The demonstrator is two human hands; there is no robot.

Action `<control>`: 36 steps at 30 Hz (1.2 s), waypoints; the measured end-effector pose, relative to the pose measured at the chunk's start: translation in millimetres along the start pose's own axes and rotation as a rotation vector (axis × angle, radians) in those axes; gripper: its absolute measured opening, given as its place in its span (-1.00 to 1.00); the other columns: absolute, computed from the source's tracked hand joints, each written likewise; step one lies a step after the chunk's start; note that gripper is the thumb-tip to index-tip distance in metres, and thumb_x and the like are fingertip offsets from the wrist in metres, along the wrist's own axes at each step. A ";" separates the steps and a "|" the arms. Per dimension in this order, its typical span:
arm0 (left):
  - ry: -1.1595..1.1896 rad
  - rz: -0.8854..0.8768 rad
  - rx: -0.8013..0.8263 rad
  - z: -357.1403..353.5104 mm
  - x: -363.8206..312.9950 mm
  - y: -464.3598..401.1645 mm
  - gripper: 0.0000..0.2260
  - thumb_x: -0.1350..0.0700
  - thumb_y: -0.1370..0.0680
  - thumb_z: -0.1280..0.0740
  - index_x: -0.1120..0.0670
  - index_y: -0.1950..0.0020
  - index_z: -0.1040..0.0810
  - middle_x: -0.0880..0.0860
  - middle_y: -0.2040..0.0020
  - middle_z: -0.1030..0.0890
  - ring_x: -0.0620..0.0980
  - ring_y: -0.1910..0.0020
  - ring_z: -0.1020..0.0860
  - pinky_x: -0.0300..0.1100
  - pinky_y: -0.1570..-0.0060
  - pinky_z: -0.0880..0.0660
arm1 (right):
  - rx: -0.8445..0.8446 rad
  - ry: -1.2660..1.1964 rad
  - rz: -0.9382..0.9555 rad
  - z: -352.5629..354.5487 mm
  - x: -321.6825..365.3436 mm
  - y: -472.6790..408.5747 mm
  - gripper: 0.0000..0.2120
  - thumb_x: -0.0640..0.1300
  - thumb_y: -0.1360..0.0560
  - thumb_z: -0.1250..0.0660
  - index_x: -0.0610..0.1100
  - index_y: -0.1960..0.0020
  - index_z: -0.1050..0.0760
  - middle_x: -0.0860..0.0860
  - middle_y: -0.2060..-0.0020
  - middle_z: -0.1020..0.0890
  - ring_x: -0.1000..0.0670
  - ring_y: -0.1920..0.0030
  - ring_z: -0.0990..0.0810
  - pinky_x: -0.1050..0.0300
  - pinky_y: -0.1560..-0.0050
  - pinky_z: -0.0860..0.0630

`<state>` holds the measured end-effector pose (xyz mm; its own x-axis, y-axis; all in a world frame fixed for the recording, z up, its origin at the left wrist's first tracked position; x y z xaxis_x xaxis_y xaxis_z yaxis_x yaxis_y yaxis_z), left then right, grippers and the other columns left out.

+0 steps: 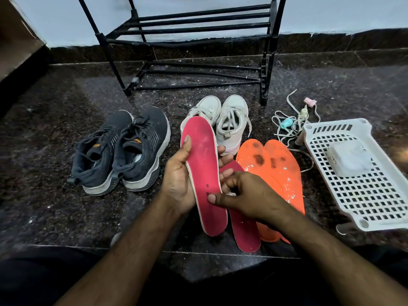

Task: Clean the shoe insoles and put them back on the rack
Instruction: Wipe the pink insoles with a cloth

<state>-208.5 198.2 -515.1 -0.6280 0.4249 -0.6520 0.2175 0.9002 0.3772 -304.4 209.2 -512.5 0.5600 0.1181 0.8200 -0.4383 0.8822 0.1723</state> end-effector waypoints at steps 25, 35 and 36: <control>-0.353 0.206 0.003 -7.0 57.1 -3.0 -0.28 -0.39 -0.60 0.10 0.05 0.11 -0.72 0.16 0.31 -0.57 0.04 0.48 -0.52 -0.17 0.52 -0.48 | -0.443 0.341 0.234 73.5 37.6 4.3 -0.71 -0.14 -0.39 -0.47 0.03 0.04 -0.38 0.12 0.21 -0.55 0.03 0.15 -0.50 0.07 0.17 -0.36; -0.445 0.180 -0.048 -0.3 53.4 -0.4 -0.31 -0.36 -0.62 0.05 0.16 -0.10 -0.62 0.14 0.32 -0.61 0.03 0.54 -0.51 -0.18 0.55 -0.46 | -0.526 0.491 0.269 84.1 49.2 8.4 -0.63 -0.16 -0.36 -0.47 0.01 0.08 -0.27 0.06 0.30 -0.50 -0.10 0.24 -0.48 0.06 0.26 -0.17; -0.439 0.185 -0.048 -0.1 52.7 0.1 -0.30 -0.35 -0.63 0.06 0.18 -0.13 -0.60 0.12 0.31 -0.63 0.02 0.54 -0.51 -0.19 0.56 -0.46 | -0.536 0.471 0.270 88.0 49.8 8.5 -0.63 -0.16 -0.37 -0.47 0.02 0.07 -0.27 0.07 0.30 -0.51 -0.08 0.26 -0.48 0.07 0.26 -0.18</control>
<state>-241.6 220.7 -549.3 -0.2051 0.5869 -0.7832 0.2544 0.8047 0.5364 -342.2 182.4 -422.2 0.7752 0.4376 0.4556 -0.2691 0.8813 -0.3885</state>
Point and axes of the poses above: each hand's wrist, its own y-axis away from the middle knuckle, its own z-axis out of the back of the hand, x = y × z, the point moved 10 cm from there along -y, towards the middle knuckle
